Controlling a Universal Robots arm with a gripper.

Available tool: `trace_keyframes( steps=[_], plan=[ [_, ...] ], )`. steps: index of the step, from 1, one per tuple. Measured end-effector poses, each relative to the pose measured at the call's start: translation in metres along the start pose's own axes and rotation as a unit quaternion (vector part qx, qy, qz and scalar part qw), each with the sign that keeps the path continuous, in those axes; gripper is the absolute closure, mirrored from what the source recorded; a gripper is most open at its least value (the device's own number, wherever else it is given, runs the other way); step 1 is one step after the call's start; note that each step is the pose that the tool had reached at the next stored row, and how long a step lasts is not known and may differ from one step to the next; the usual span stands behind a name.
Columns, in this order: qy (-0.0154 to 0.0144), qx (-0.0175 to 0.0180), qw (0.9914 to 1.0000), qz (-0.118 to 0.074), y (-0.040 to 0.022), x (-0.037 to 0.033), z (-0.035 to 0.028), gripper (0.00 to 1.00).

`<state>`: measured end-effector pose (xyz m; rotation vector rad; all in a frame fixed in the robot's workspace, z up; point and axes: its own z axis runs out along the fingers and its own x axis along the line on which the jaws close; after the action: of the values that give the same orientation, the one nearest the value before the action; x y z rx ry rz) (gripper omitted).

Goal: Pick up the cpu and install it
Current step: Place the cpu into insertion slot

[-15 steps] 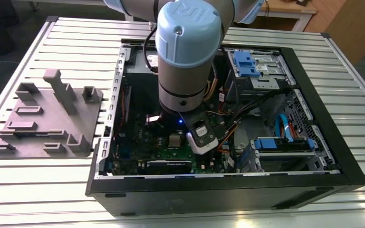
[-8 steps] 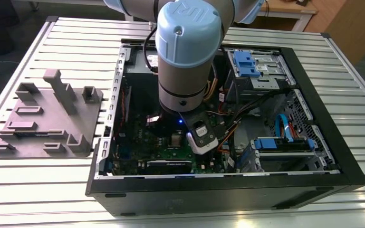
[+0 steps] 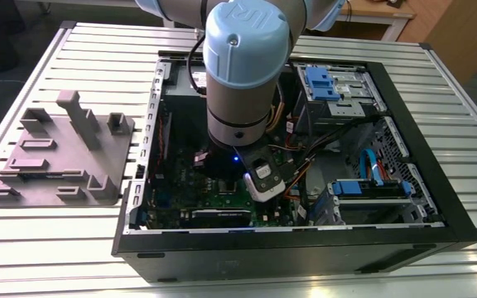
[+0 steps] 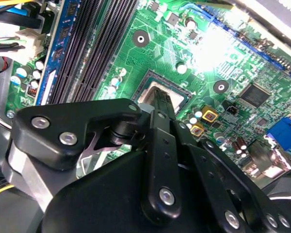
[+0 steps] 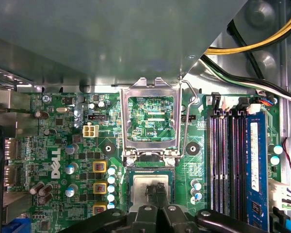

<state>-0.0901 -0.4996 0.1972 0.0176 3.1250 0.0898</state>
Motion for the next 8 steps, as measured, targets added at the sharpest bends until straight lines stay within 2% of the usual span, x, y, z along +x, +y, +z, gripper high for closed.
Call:
trace_keyframes(
  steps=[5, 8],
  plan=[
    [0.0000, -0.0001, 1.00000, 0.000, 0.0000, 0.0000, 0.0002, 0.90],
    [0.0000, 0.0001, 1.00000, 0.000, -0.0002, 0.0003, 0.0029, 0.90]
  ],
)
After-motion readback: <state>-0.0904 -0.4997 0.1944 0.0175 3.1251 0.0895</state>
